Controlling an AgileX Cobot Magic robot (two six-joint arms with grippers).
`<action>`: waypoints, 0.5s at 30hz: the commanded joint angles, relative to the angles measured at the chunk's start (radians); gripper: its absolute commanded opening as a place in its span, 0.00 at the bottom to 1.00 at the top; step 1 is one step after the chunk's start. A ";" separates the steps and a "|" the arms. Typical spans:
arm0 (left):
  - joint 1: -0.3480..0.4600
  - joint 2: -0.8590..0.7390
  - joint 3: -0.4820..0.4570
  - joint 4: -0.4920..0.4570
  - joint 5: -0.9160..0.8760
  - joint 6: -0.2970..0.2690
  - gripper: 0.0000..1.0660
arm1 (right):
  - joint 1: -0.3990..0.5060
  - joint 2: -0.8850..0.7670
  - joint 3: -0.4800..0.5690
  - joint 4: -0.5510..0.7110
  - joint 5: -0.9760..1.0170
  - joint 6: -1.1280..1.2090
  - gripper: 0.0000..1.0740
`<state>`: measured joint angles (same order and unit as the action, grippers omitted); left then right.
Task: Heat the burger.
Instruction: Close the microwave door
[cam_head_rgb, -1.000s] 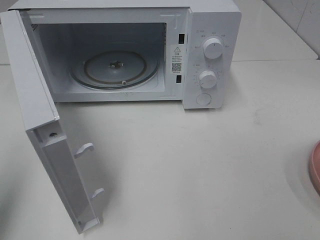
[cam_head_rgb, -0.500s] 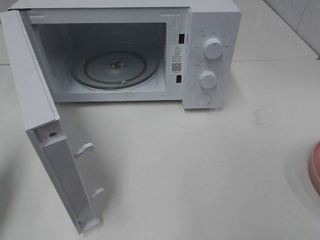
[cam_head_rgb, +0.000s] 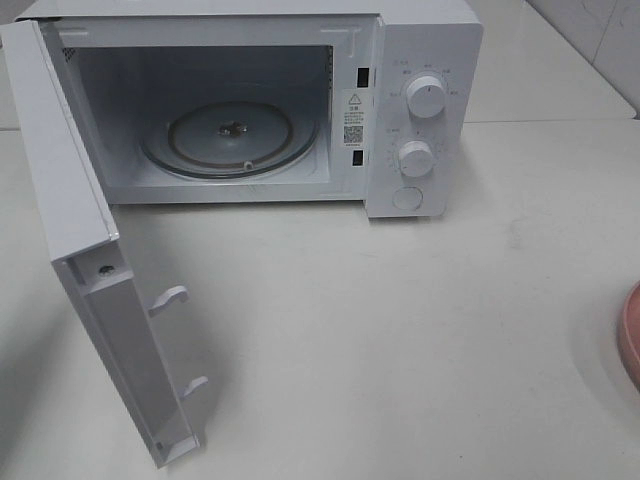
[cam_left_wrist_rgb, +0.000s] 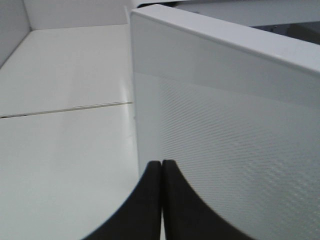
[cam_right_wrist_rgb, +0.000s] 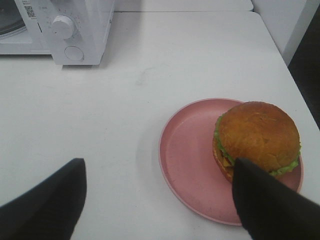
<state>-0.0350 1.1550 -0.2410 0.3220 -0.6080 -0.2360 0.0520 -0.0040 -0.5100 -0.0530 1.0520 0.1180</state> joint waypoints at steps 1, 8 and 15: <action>-0.001 0.040 0.000 0.098 -0.125 -0.066 0.00 | -0.007 -0.026 0.000 0.004 -0.008 -0.012 0.71; -0.001 0.206 -0.019 0.187 -0.332 -0.085 0.00 | -0.007 -0.026 0.000 0.004 -0.008 -0.012 0.71; -0.086 0.311 -0.090 0.170 -0.335 -0.083 0.00 | -0.007 -0.026 0.000 0.004 -0.008 -0.012 0.71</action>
<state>-0.1070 1.4640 -0.3180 0.4710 -0.9170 -0.3170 0.0520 -0.0040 -0.5100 -0.0530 1.0520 0.1180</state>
